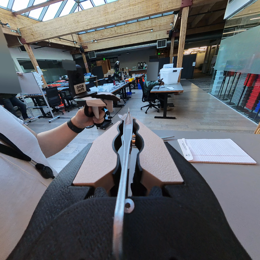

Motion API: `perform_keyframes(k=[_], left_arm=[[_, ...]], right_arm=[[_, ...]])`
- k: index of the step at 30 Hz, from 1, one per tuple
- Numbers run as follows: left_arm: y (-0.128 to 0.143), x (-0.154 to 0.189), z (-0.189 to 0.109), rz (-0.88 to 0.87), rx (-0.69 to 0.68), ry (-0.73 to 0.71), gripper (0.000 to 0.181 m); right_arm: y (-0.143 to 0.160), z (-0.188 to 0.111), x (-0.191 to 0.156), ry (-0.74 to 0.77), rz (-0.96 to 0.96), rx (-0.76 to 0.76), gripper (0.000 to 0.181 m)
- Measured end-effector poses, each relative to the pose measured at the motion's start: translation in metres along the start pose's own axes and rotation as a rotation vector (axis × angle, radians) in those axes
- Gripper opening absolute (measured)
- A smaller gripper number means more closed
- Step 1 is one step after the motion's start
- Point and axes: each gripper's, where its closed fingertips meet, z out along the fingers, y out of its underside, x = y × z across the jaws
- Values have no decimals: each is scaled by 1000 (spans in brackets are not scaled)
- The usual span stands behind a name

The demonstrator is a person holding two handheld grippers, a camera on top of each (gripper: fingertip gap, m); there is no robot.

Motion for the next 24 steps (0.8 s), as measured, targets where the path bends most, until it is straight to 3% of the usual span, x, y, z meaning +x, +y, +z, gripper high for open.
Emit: perform_keyframes(k=[11,16,19,24], left_arm=[[-9,-17,-6,54,-30,-52,35],[-11,-31,-3,169,-119,-65,25],[-11,-37,4,257,-196,-84,7],[-26,-35,27,336,-180,-85,17]], right_arm=[[0,4,15,26,58,36,10],[-25,7,28,-1,114,102,11],[-36,8,32,-15,138,132,10],[-42,9,32,-24,134,140,10]])
